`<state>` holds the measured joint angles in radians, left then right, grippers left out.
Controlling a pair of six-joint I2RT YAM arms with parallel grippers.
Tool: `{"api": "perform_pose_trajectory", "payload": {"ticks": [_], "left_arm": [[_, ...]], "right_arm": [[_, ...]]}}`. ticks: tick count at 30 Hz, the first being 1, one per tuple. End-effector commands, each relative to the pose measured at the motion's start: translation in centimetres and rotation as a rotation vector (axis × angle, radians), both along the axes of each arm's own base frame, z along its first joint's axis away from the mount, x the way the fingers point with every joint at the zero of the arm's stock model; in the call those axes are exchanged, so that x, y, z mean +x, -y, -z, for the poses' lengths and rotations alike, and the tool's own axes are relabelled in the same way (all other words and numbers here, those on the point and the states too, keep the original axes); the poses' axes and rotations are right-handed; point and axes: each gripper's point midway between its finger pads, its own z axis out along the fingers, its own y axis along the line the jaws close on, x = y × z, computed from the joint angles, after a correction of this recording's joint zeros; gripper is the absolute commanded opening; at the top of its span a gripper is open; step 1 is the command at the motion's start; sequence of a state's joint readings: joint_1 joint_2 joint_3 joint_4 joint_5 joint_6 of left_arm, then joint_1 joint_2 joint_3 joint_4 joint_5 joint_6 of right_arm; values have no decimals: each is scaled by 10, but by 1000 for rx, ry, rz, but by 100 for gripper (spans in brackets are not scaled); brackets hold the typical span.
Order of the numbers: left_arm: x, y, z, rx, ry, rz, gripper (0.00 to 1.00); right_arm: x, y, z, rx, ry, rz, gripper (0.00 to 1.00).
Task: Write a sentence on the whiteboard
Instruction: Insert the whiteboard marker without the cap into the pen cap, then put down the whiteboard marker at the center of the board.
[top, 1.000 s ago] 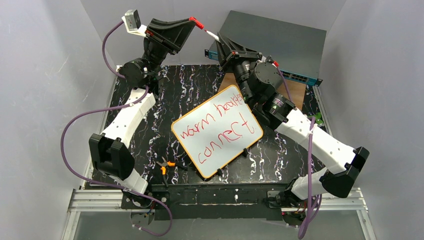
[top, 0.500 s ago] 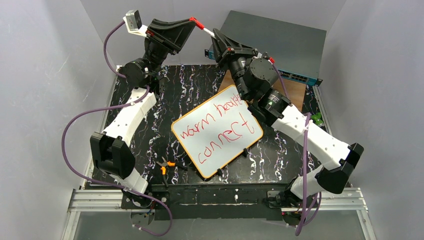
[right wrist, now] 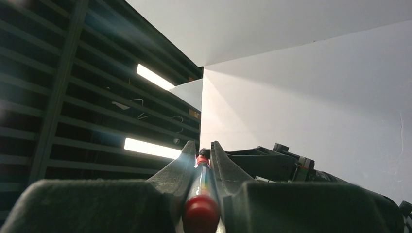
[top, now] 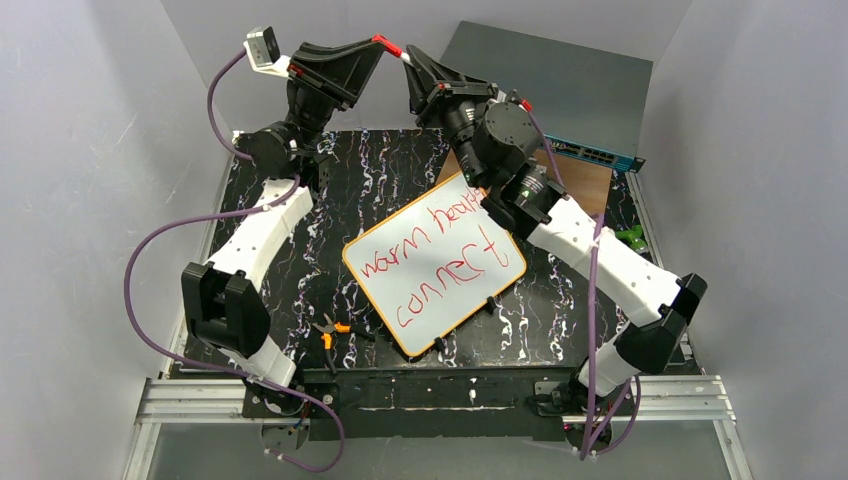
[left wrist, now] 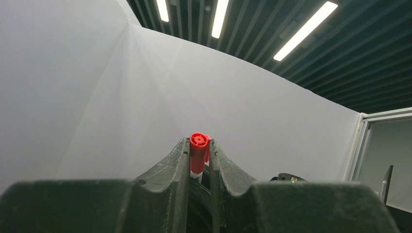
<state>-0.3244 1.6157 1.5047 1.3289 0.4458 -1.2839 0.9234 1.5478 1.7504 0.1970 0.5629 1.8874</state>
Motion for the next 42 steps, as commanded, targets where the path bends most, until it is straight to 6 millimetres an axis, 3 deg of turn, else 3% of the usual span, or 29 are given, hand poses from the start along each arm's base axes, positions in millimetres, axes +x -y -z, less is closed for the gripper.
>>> {"api": "perform_pose_trajectory", "payload": {"ticks": [1, 17, 22, 33, 42], "left_arm": [[-11, -4, -4, -20, 47, 13, 0], [-17, 36, 44, 134, 17, 65, 0], [-18, 42, 49, 139, -1, 79, 0], [-27, 56, 59, 80, -58, 104, 0], [-43, 56, 67, 89, -81, 77, 0]], "right_arm": [[-15, 6, -46, 100, 86, -53, 1], [-18, -17, -62, 81, 111, -131, 1], [-19, -16, -59, 78, 109, -131, 1], [-22, -17, -77, 115, 201, -103, 1], [-20, -9, -69, 124, 182, -70, 1]]}}
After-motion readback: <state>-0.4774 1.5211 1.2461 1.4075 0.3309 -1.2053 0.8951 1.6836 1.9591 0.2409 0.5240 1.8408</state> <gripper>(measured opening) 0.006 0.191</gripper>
